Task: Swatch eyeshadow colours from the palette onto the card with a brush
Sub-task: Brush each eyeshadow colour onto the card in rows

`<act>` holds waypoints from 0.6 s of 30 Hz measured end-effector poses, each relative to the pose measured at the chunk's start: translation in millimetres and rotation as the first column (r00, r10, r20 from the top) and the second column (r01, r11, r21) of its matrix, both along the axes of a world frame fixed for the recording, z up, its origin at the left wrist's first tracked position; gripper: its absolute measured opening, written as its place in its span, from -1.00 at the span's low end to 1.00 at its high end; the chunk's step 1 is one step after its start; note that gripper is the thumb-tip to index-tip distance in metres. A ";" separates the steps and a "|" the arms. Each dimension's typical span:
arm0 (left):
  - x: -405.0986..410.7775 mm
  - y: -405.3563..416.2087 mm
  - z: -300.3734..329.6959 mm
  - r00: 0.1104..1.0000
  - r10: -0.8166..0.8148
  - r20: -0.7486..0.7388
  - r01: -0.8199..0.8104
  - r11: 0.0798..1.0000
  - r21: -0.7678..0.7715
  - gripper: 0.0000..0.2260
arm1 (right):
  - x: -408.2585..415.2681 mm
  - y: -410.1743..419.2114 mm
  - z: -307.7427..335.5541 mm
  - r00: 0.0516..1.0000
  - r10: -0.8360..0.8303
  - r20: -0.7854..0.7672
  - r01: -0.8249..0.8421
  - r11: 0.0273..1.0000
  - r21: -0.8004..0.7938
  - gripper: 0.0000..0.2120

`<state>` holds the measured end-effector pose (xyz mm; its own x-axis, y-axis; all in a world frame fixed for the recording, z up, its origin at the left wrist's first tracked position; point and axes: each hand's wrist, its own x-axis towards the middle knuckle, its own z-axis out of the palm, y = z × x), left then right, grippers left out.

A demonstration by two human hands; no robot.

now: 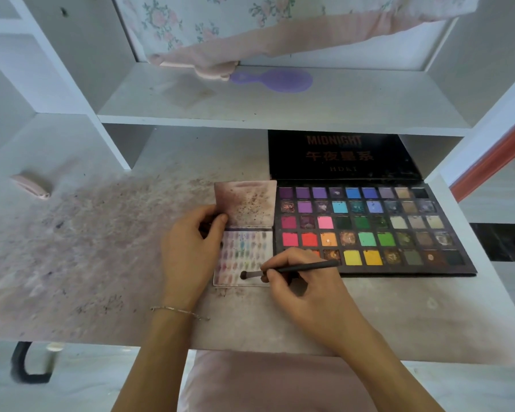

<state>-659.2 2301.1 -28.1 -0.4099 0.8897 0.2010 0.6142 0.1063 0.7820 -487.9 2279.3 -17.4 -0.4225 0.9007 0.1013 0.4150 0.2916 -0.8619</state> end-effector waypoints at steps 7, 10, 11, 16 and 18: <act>0.1 -0.1 -0.3 1.000 0.006 -0.009 -0.006 1.000 0.004 -0.85 | -0.7 0.9 1.2 1.000 -0.009 0.024 0.008 1.000 0.001 -0.91; -0.1 0.2 -0.9 1.000 0.006 -0.021 -0.006 1.000 0.007 -0.85 | 0.1 0.2 1.6 0.999 0.012 0.046 -0.011 1.000 -0.016 -0.91; -0.3 0.4 -1.1 1.000 0.006 -0.023 -0.006 1.000 0.011 -0.85 | 0.2 0.1 1.6 0.999 0.013 0.046 -0.012 1.000 -0.018 -0.91; -0.4 0.6 -1.8 0.999 0.008 -0.046 -0.007 1.000 0.022 -0.85 | -1.2 0.7 2.0 0.999 0.007 0.051 -0.006 1.000 -0.009 -0.92; -0.4 0.5 -1.7 0.999 0.008 -0.051 -0.007 1.000 0.021 -0.85 | -0.4 0.3 2.1 0.998 0.016 0.054 -0.015 1.000 -0.014 -0.92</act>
